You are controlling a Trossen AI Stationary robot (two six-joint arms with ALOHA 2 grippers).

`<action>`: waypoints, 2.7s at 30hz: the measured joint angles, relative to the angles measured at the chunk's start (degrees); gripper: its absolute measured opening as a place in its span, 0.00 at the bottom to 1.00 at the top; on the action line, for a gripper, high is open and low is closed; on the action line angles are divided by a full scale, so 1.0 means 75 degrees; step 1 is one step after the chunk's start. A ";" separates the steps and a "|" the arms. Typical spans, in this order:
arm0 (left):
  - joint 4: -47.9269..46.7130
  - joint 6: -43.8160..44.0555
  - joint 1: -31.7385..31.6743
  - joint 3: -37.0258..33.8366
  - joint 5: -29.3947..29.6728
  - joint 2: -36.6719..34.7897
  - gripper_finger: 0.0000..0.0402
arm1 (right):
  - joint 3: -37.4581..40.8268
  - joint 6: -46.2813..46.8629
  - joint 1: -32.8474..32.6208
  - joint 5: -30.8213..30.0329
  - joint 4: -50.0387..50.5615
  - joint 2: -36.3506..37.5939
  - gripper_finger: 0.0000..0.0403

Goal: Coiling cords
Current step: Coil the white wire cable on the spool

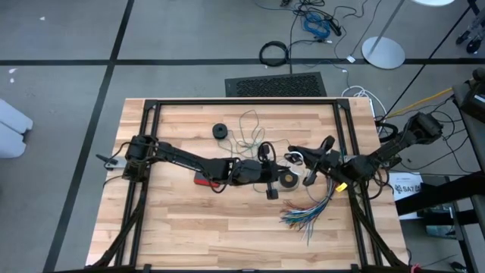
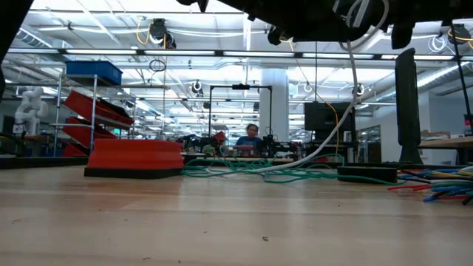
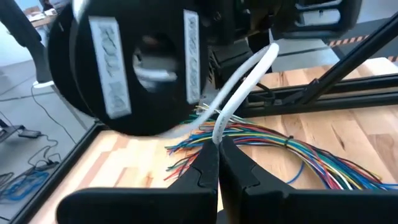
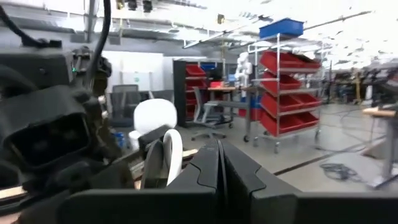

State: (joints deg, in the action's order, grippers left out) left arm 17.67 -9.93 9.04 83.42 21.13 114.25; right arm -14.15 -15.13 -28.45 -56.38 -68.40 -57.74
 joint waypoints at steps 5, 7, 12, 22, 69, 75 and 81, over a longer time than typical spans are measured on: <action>-0.0040 0.0051 0.0003 0.0000 0.0031 -0.0001 0.00 | 0.0000 0.0952 0.0001 0.0369 0.0659 0.0000 0.00; -0.0088 0.0075 0.0030 0.0000 0.0031 0.0001 0.00 | 0.0003 0.1132 0.0006 0.0344 0.0784 0.0000 0.00; -0.0185 0.0077 0.0128 0.0000 0.0121 0.0001 0.00 | 0.0227 0.0987 0.0003 0.0264 0.0334 0.0112 0.00; 0.0167 -0.0010 -0.0028 0.0000 0.0465 0.0001 0.00 | 0.1141 0.0757 0.0085 -0.0290 -0.1086 0.0753 0.00; 0.1172 -0.3140 -0.0896 -0.0009 0.2960 0.0012 0.00 | 0.0023 0.3726 0.3739 0.1299 -0.2272 -0.2011 0.00; 0.1151 -0.3426 -0.0787 -0.0009 0.3343 0.0012 0.00 | 0.0023 0.3985 0.3739 0.1488 -0.2005 -0.2005 0.00; 0.1164 -0.3809 -0.0706 -0.0009 0.3913 -0.0070 0.00 | 0.0023 0.4336 0.3774 0.1768 -0.1676 -0.2011 0.00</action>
State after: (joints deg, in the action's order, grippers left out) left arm 26.40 -38.50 3.74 83.35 50.48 113.73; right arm -13.98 17.39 -0.14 -43.12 -80.97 -72.82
